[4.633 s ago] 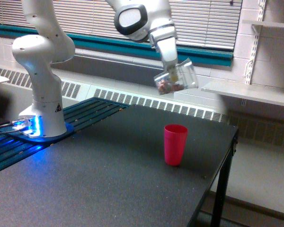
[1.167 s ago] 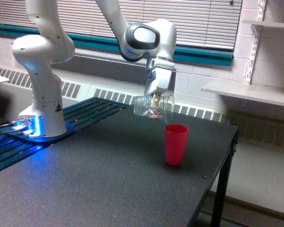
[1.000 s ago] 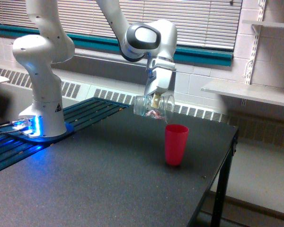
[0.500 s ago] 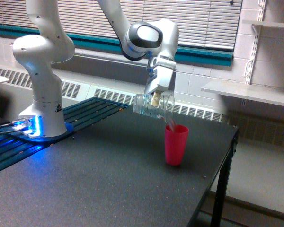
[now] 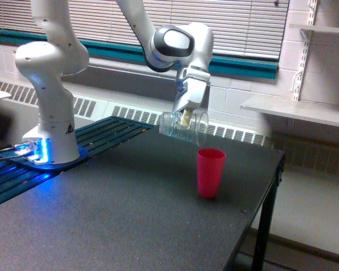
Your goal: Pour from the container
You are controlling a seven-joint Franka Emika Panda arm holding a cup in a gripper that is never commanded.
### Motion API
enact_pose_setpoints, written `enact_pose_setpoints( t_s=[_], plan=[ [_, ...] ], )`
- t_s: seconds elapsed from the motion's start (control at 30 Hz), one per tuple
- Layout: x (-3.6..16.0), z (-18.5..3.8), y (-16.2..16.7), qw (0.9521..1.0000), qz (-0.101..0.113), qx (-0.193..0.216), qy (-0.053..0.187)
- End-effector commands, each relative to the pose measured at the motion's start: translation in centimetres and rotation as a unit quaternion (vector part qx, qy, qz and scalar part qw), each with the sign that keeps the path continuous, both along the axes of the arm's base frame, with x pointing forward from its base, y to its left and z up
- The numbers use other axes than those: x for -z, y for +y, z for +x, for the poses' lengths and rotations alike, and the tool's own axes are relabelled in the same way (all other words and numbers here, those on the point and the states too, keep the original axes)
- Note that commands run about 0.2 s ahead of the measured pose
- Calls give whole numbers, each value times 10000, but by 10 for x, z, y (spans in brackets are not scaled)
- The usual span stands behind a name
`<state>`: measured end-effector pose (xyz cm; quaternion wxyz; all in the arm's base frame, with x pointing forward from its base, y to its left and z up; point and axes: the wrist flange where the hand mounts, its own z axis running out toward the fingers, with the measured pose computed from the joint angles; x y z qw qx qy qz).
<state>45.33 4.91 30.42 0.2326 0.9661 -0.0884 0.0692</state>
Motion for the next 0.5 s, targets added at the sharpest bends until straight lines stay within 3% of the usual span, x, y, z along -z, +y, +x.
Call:
enact_pose_setpoints(
  t_s=[0.03,0.4,0.5],
  plan=[
    [-8,-2,-2,9997,134,6,-187],
    [-15,-14,-15,9973,582,30,-448],
    [-15,-16,-16,9971,601,33,-456]
  ],
)
